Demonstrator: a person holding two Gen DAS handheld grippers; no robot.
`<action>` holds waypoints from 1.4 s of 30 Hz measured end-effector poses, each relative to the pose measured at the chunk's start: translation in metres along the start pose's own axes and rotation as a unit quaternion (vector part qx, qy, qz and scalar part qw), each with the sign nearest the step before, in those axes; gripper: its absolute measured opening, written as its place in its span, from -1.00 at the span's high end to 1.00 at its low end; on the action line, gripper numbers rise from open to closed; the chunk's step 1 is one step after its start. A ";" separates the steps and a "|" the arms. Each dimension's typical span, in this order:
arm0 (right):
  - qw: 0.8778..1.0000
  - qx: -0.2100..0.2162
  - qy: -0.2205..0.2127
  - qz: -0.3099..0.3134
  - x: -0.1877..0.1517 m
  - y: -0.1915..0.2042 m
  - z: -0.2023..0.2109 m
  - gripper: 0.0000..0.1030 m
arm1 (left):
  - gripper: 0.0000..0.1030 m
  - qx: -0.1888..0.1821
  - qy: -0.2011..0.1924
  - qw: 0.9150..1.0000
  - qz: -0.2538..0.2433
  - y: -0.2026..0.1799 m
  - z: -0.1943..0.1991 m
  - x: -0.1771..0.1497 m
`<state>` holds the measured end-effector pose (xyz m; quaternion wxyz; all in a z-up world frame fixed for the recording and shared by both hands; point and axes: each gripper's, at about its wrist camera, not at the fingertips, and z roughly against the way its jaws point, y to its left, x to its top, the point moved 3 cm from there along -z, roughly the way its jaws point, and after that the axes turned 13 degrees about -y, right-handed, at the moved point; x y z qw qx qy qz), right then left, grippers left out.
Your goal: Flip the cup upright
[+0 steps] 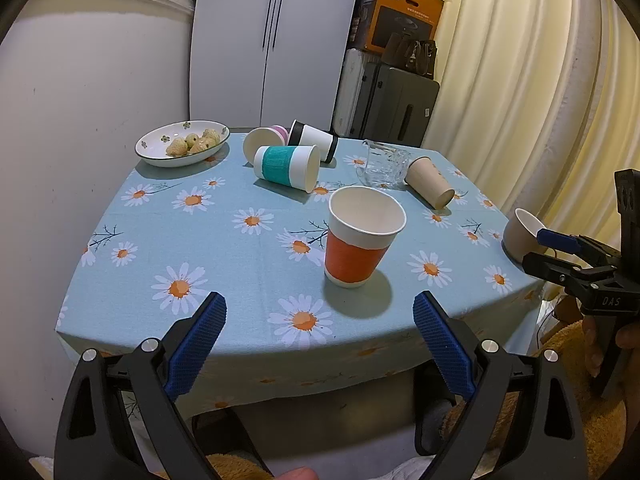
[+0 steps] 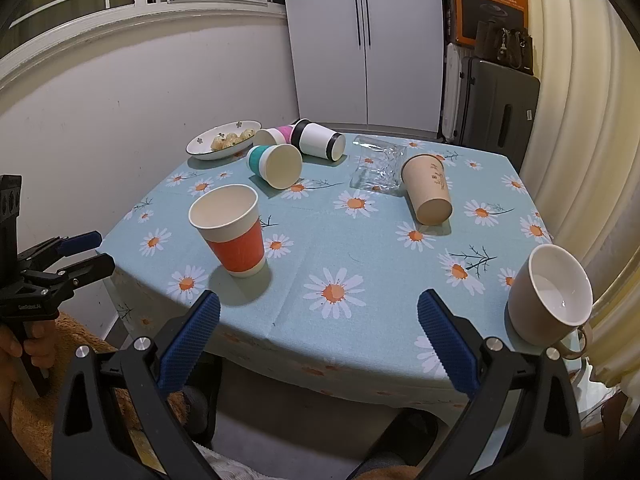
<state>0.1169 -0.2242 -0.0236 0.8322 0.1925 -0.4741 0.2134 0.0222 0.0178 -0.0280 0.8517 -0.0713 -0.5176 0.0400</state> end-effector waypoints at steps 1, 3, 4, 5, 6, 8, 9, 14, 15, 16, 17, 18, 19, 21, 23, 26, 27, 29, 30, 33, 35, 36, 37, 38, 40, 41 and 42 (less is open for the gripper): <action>1.000 0.000 0.000 0.000 0.000 0.000 0.000 -0.90 | -0.79 0.001 0.000 1.000 0.000 0.000 0.000 0.000; 1.000 0.000 0.001 0.000 0.000 0.000 0.000 -0.90 | -0.79 0.009 -0.001 1.000 0.001 0.003 0.000 0.000; 1.000 0.000 0.001 0.001 0.000 0.000 0.000 -0.90 | -0.79 0.007 -0.001 1.000 0.003 0.004 0.000 0.001; 1.000 0.000 0.002 0.001 -0.001 0.000 0.000 -0.90 | -0.79 0.006 -0.001 1.000 0.003 0.004 0.000 0.001; 1.000 0.000 0.001 0.001 -0.001 -0.001 0.001 -0.90 | -0.79 0.007 -0.001 1.000 0.002 0.005 -0.001 0.001; 1.000 0.001 0.001 0.001 -0.001 0.000 0.001 -0.90 | -0.79 0.005 0.000 1.000 0.002 0.006 0.000 0.001; 1.000 0.001 0.001 0.002 -0.001 0.000 0.000 -0.90 | -0.79 0.004 0.001 1.000 0.001 0.005 -0.001 0.001; 1.000 0.000 0.002 0.005 -0.001 0.001 -0.001 -0.90 | -0.79 0.005 0.002 1.000 -0.002 0.004 -0.002 0.001; 1.000 0.000 0.002 0.005 -0.001 0.001 -0.001 -0.90 | -0.79 0.005 0.003 1.000 -0.002 0.005 -0.002 0.001; 1.000 0.000 0.002 0.005 -0.001 0.001 -0.001 -0.90 | -0.79 0.005 0.004 1.000 -0.002 0.004 -0.002 0.001; 1.000 0.000 0.003 0.005 -0.001 0.001 -0.001 -0.90 | -0.79 0.005 0.004 1.000 -0.003 0.004 -0.002 0.001; 1.000 0.000 0.003 0.005 -0.001 0.001 -0.002 -0.90 | -0.79 0.006 0.004 1.000 -0.004 0.003 -0.002 0.000; 1.000 0.000 0.003 0.006 -0.001 0.001 -0.002 -0.90 | -0.79 0.006 0.004 1.000 -0.004 0.003 -0.002 0.000; 1.000 0.000 0.003 0.007 -0.001 0.001 -0.002 -0.90 | -0.79 0.007 0.005 1.000 -0.005 0.001 -0.003 0.000; 1.000 -0.001 0.005 0.009 -0.001 0.002 -0.003 -0.90 | -0.79 0.006 0.005 1.000 -0.004 0.002 -0.003 0.000; 1.000 -0.001 0.005 0.011 -0.001 0.002 -0.003 -0.90 | -0.79 0.006 0.005 1.000 -0.004 0.001 -0.003 0.000; 1.000 -0.001 0.005 0.011 -0.001 0.002 -0.003 -0.90 | -0.79 0.007 0.005 1.000 -0.005 0.001 -0.003 0.000; 1.000 -0.001 0.005 0.013 -0.002 0.002 -0.002 -0.90 | -0.79 0.007 0.005 1.000 -0.005 0.001 -0.003 -0.001; 1.000 -0.001 0.003 0.014 -0.001 0.003 -0.002 -0.90 | -0.79 0.008 0.005 1.000 -0.004 0.001 -0.004 -0.001; 1.000 -0.002 0.004 0.017 -0.001 0.004 -0.003 -0.90 | -0.79 0.008 0.006 1.000 -0.006 0.001 -0.004 -0.001; 1.000 -0.002 0.004 0.017 -0.001 0.004 -0.003 -0.90 | -0.79 0.009 0.006 1.000 -0.007 0.000 -0.004 -0.002; 1.000 -0.002 0.004 0.017 -0.001 0.003 -0.003 -0.90 | -0.79 0.009 0.007 1.000 -0.008 0.000 -0.005 -0.002; 1.000 -0.002 0.004 0.017 -0.001 0.004 -0.003 -0.90 | -0.79 0.009 0.007 1.000 -0.008 0.000 -0.005 -0.002; 1.000 -0.002 0.003 0.018 -0.001 0.003 -0.003 -0.90 | -0.79 0.010 0.008 1.000 -0.009 -0.001 -0.004 -0.002; 1.000 -0.002 0.003 0.019 -0.001 0.004 -0.004 -0.90 | -0.79 0.011 0.008 1.000 -0.011 -0.002 -0.004 -0.002; 1.000 -0.002 0.004 0.020 -0.001 0.003 -0.004 -0.90 | -0.79 0.010 0.007 1.000 -0.012 -0.003 -0.004 -0.002; 1.000 -0.003 0.003 0.020 -0.001 0.003 -0.004 -0.90 | -0.79 0.010 0.007 1.000 -0.012 -0.003 -0.004 -0.002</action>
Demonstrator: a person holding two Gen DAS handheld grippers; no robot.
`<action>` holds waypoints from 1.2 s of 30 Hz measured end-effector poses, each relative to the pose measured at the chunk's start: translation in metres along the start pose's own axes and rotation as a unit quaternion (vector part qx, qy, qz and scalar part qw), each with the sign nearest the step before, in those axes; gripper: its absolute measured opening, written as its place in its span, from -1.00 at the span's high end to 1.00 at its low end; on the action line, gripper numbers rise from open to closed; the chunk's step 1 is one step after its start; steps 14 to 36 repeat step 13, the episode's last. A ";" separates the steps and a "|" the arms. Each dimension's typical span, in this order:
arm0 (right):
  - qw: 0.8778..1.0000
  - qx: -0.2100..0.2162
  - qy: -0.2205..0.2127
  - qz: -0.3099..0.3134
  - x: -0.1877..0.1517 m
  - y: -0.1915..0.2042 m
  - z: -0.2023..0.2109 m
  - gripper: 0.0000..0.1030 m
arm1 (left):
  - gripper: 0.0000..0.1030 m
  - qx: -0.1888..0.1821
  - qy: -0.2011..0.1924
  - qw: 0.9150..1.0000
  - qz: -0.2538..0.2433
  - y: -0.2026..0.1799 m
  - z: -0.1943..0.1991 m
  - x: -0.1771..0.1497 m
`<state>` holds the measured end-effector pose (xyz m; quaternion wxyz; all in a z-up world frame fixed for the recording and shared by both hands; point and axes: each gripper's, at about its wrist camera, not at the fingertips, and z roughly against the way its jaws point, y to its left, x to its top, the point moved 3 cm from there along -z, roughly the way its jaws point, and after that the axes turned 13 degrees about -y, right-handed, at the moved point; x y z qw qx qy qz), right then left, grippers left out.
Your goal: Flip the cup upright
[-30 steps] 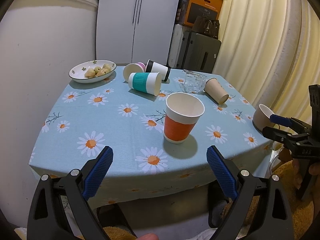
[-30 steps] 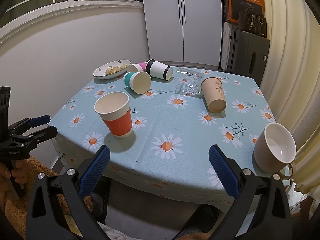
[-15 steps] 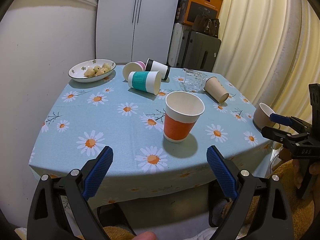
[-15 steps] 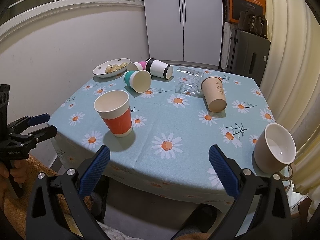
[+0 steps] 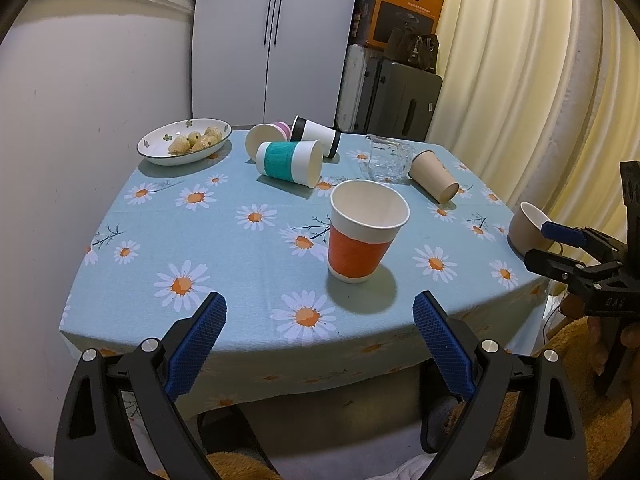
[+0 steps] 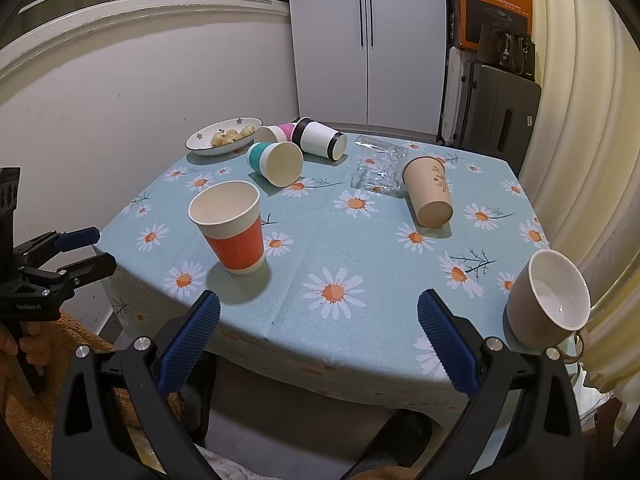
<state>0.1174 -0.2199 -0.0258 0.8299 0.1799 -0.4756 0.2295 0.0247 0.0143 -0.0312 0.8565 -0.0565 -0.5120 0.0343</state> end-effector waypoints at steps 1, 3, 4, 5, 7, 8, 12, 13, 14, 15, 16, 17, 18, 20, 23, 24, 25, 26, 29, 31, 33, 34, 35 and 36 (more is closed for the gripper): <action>1.000 0.000 0.000 0.000 0.000 0.001 0.000 -0.90 | -0.79 0.000 0.000 1.000 -0.001 0.000 0.000 0.000; 1.000 0.000 0.001 0.000 0.000 0.000 0.000 -0.90 | -0.79 0.000 0.000 1.000 -0.003 -0.001 0.000 0.000; 1.000 -0.001 0.001 0.001 0.000 0.001 0.000 -0.90 | -0.79 0.002 0.001 1.000 -0.002 0.000 0.000 0.000; 1.000 -0.001 0.001 0.001 0.000 0.001 0.000 -0.90 | -0.79 0.002 0.001 1.000 -0.002 0.000 0.000 0.000; 1.000 -0.001 0.000 0.002 0.000 0.001 0.000 -0.90 | -0.79 0.003 0.000 1.000 0.000 0.001 0.000 0.001; 1.000 -0.002 -0.001 0.002 0.000 0.001 0.001 -0.90 | -0.79 0.002 0.001 1.000 0.001 0.001 0.000 0.001; 1.000 -0.003 0.000 0.004 0.000 0.002 0.000 -0.90 | -0.79 0.007 0.003 1.000 0.003 0.003 -0.002 0.001; 1.000 -0.003 -0.001 0.005 0.000 0.002 0.001 -0.90 | -0.79 0.006 0.004 1.000 0.004 0.004 -0.002 0.001; 1.000 -0.003 -0.001 0.005 0.000 0.002 0.001 -0.90 | -0.79 0.006 0.004 1.000 0.004 0.004 -0.002 0.001; 1.000 -0.003 -0.001 0.005 0.000 0.002 0.001 -0.90 | -0.79 0.006 0.004 1.000 0.004 0.004 -0.002 0.001; 1.000 -0.003 -0.001 0.005 0.000 0.002 0.001 -0.90 | -0.79 0.006 0.004 1.000 0.004 0.004 -0.002 0.001; 1.000 -0.003 -0.001 0.005 0.000 0.002 0.001 -0.90 | -0.79 0.006 0.004 1.000 0.004 0.004 -0.002 0.001; 1.000 -0.003 -0.001 0.005 0.000 0.002 0.001 -0.90 | -0.79 0.006 0.004 1.000 0.004 0.004 -0.002 0.001; 1.000 -0.003 -0.001 0.005 0.000 0.002 0.001 -0.90 | -0.79 0.006 0.004 1.000 0.004 0.004 -0.002 0.001; 1.000 -0.003 -0.001 0.005 0.000 0.002 0.001 -0.90 | -0.79 0.006 0.004 1.000 0.004 0.004 -0.002 0.001; 1.000 -0.003 -0.001 0.005 0.000 0.002 0.001 -0.90 | -0.79 0.006 0.004 1.000 0.004 0.004 -0.002 0.001; 1.000 -0.003 -0.001 0.005 0.000 0.002 0.001 -0.90 | -0.79 0.006 0.004 1.000 0.004 0.004 -0.002 0.001; 1.000 -0.003 -0.001 0.005 0.000 0.002 0.001 -0.90 | -0.79 0.006 0.004 1.000 0.004 0.004 -0.002 0.001; 1.000 -0.003 -0.001 0.005 0.000 0.002 0.001 -0.90 | -0.79 0.006 0.004 1.000 0.004 0.004 -0.002 0.001; 1.000 -0.003 -0.001 0.005 0.000 0.002 0.001 -0.90 | -0.79 0.006 0.004 1.000 0.004 0.004 -0.002 0.001; 1.000 -0.003 -0.001 0.005 0.000 0.002 0.001 -0.90 | -0.79 0.006 0.004 1.000 0.004 0.004 -0.002 0.001; 1.000 -0.003 -0.001 0.005 0.000 0.002 0.001 -0.90 | -0.79 0.006 0.004 1.000 0.004 0.004 -0.002 0.001; 1.000 -0.003 -0.001 0.005 0.000 0.002 0.001 -0.90 | -0.79 0.006 0.004 1.000 0.004 0.004 -0.002 0.001; 1.000 -0.003 -0.001 0.005 0.000 0.002 0.001 -0.90 | -0.79 0.006 0.004 1.000 0.004 0.004 -0.002 0.001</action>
